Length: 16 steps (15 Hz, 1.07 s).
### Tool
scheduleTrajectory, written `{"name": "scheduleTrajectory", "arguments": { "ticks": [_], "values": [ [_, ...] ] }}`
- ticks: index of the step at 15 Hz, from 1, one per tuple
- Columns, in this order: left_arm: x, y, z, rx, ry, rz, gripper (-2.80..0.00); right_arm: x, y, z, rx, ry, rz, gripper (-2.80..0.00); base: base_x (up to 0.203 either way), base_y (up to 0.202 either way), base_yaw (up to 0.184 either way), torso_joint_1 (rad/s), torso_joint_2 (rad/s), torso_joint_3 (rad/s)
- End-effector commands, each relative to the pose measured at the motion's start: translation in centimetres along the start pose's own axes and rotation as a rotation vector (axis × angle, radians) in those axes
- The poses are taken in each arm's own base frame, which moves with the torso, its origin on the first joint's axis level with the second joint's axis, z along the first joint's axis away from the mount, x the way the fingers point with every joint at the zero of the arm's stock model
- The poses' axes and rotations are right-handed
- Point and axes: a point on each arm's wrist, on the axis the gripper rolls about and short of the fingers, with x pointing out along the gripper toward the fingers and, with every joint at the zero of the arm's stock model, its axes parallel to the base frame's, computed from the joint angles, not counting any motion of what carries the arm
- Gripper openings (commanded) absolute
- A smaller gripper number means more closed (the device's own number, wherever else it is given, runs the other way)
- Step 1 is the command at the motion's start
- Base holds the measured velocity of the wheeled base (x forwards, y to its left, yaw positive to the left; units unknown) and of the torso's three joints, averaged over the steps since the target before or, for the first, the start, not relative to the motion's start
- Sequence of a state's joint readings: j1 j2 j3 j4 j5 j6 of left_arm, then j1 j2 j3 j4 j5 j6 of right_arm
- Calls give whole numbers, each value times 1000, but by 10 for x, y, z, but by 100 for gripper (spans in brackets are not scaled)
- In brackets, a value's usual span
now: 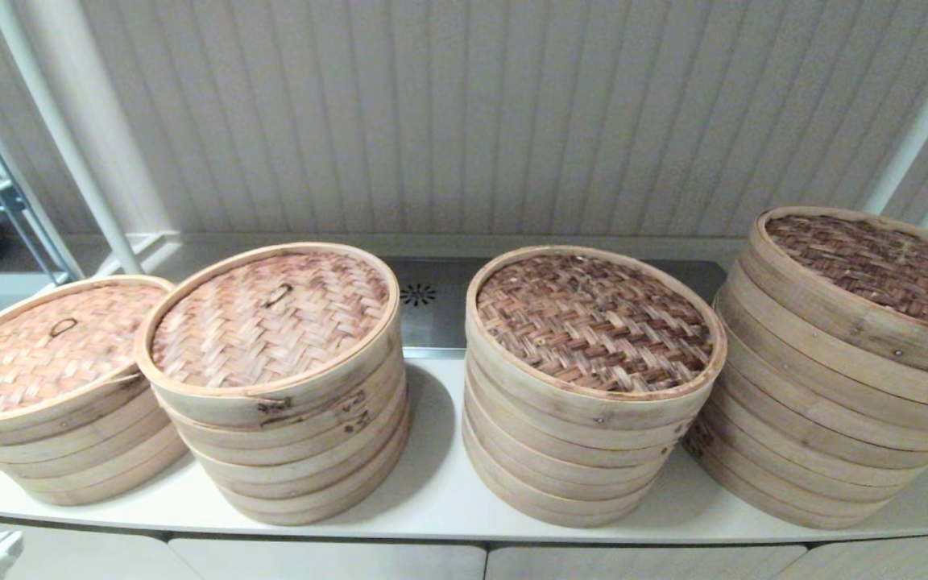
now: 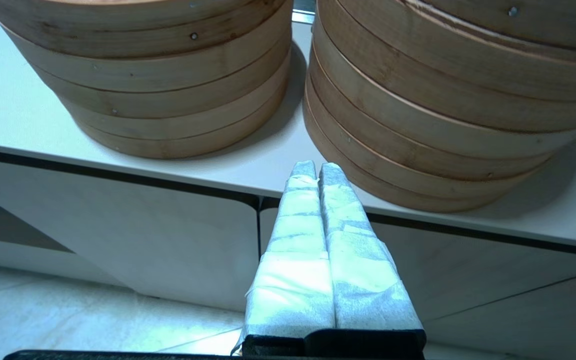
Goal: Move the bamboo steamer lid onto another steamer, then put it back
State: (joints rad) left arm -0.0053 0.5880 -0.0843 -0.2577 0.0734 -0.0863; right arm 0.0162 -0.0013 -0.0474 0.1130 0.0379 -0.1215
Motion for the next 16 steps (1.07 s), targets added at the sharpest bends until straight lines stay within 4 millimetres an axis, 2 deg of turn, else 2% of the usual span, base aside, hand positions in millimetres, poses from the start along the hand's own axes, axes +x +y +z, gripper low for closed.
{"name": "scheduleTrajectory", "arguments": {
  "ticks": [1,6,13,16],
  "values": [
    [-6,1,-10,-1,-20,-4,-280,0,0,0,-1,-3,0,-280,0,0,0,0,0,0],
    [-26,5,-36,43,-122,-42,-280,0,0,0,-1,-3,1,-280,0,0,0,0,0,0],
    [-46,7,-61,149,-247,-94,-280,0,0,0,-1,-6,0,-280,0,0,0,0,0,0],
    [-47,7,-63,161,-247,-98,-280,0,0,0,14,-7,-3,-280,0,0,0,0,0,0]
  ]
}}
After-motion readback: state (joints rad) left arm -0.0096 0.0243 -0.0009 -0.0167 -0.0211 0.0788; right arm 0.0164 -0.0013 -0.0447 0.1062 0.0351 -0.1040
